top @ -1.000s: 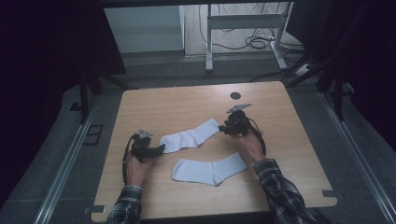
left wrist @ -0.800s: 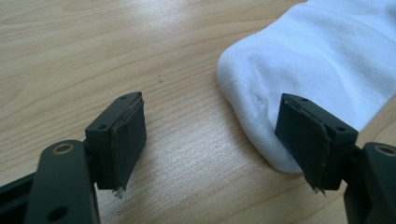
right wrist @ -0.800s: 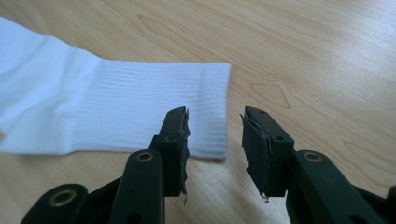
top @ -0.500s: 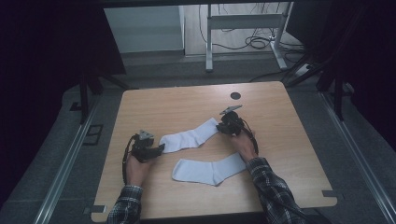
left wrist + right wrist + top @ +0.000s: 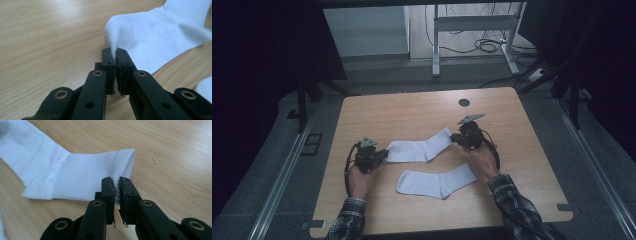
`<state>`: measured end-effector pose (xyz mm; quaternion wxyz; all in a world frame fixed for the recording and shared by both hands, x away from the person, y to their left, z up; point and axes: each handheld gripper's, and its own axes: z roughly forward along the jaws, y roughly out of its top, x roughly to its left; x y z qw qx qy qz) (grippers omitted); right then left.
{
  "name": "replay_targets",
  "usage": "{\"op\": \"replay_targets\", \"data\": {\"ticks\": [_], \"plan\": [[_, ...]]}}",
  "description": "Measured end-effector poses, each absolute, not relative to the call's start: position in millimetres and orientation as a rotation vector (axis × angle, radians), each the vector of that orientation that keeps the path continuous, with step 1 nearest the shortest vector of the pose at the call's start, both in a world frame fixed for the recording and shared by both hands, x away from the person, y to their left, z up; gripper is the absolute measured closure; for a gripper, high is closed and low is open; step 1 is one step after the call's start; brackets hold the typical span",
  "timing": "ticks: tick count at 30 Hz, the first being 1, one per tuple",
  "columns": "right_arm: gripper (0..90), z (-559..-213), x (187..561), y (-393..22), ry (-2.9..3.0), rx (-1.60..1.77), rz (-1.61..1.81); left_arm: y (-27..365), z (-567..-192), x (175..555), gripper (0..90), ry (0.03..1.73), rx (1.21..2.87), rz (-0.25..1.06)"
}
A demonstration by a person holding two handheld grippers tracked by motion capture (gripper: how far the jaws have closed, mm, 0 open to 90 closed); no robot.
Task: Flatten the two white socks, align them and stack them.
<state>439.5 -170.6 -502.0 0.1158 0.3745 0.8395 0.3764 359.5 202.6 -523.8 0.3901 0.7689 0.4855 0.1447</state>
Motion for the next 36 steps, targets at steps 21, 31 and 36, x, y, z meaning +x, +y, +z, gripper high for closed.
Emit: {"op": "replay_targets", "data": {"ticks": [21,31,36], "plan": [[81.9,-470,367,-235,2.466,1.084,1.244,171,-489,310,85.1,1.058,2.038,0.303],[81.9,-474,327,-239,2.534,1.018,1.208,167,-488,275,84.8,1.022,2.078,0.283],[81.7,-485,320,-237,2.583,1.033,1.163,163,-498,268,84.3,1.04,2.127,0.269]]}}
